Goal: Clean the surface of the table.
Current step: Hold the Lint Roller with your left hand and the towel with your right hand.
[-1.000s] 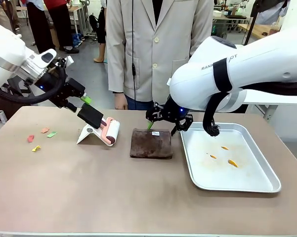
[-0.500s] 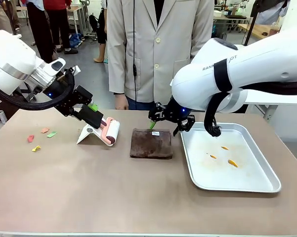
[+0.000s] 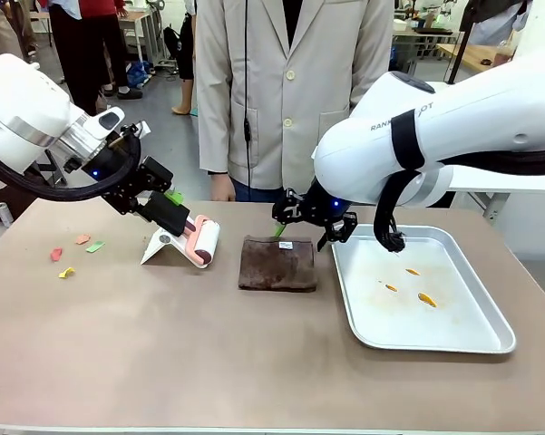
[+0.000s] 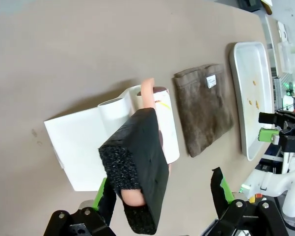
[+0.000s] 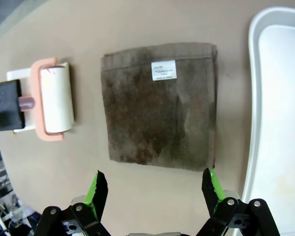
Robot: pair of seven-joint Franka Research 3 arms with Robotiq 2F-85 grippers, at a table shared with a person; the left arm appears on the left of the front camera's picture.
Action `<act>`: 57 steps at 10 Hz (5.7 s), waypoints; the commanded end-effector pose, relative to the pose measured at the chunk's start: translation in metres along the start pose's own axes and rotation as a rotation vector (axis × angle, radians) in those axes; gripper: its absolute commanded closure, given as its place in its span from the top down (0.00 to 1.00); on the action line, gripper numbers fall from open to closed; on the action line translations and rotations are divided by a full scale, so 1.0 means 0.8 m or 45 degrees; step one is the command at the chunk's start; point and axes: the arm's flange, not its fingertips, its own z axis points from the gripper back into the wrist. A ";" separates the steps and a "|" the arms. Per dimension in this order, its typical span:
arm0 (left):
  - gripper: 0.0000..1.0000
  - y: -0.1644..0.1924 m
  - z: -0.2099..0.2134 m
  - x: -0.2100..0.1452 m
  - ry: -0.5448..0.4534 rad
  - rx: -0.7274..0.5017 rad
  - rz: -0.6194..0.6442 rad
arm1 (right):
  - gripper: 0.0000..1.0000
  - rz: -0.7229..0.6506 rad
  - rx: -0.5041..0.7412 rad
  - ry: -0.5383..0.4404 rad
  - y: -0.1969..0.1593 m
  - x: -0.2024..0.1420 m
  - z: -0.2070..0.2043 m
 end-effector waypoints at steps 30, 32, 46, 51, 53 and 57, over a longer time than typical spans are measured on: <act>1.00 -0.001 -0.003 -0.015 -0.004 -0.029 0.028 | 1.00 -0.011 -0.472 0.134 0.018 0.067 -0.112; 1.00 0.000 -0.002 -0.014 -0.023 -0.042 0.030 | 1.00 -0.013 -0.484 0.117 0.019 0.068 -0.116; 1.00 0.002 -0.006 -0.018 -0.037 -0.081 0.081 | 1.00 -0.072 -0.508 0.131 0.016 0.077 -0.136; 0.00 0.007 -0.003 -0.019 -0.053 -0.058 0.083 | 0.00 -0.087 -0.493 0.178 0.016 0.076 -0.138; 0.15 0.009 -0.003 -0.018 -0.055 -0.057 0.090 | 0.00 -0.084 -0.482 0.186 0.016 0.076 -0.140; 0.00 0.006 0.004 -0.018 -0.091 -0.052 0.078 | 0.00 -0.084 -0.487 0.206 0.016 0.079 -0.146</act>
